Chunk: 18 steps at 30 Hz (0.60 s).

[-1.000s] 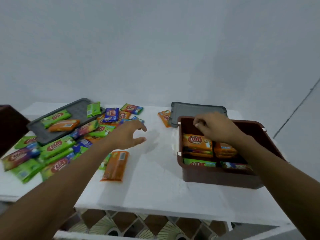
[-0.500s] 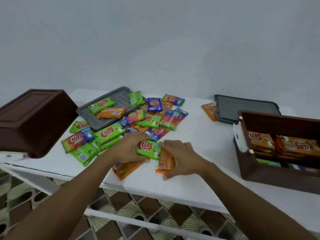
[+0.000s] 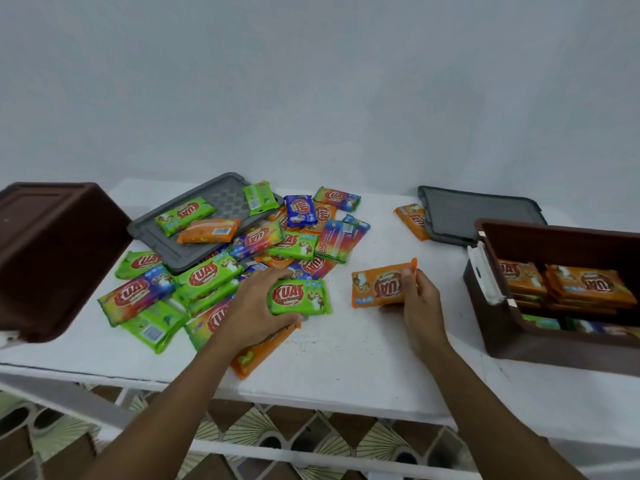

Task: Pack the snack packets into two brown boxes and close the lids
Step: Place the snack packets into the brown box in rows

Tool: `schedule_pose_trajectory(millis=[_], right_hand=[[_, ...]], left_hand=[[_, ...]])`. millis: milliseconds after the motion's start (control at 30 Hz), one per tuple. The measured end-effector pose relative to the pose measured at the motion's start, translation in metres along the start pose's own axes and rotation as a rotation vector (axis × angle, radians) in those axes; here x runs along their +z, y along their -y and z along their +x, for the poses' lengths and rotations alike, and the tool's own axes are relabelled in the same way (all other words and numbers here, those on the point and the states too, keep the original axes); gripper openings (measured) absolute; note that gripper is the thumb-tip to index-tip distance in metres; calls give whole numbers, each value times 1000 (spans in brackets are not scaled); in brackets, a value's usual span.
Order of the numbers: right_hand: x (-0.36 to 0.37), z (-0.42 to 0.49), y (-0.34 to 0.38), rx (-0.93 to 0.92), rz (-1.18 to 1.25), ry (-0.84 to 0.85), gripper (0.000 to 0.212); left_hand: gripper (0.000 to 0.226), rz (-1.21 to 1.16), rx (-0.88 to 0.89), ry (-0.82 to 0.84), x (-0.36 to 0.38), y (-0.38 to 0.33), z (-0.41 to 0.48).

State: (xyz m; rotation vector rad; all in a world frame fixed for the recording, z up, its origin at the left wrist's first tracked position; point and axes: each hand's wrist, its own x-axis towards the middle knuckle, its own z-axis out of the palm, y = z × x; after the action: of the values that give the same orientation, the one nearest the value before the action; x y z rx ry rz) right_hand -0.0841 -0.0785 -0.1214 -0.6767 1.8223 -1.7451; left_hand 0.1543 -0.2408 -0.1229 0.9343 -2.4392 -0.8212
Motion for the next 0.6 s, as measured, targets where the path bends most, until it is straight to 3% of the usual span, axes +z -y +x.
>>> schedule_pose_trajectory(millis=[200, 333, 500, 600], right_hand=[[3, -2, -1, -32, -133, 48, 28], [3, -3, 5, 13, -154, 84, 51], [-1, 3, 20, 144, 140, 129, 33], [-4, -3, 19, 200, 277, 138, 38]], left_hand=[[91, -2, -32, 12, 0, 0, -2], [92, -3, -47, 0, -1, -6, -4], [91, -12, -49, 6, -2, -7, -4], [87, -7, -46, -1, -1, -7, -4]])
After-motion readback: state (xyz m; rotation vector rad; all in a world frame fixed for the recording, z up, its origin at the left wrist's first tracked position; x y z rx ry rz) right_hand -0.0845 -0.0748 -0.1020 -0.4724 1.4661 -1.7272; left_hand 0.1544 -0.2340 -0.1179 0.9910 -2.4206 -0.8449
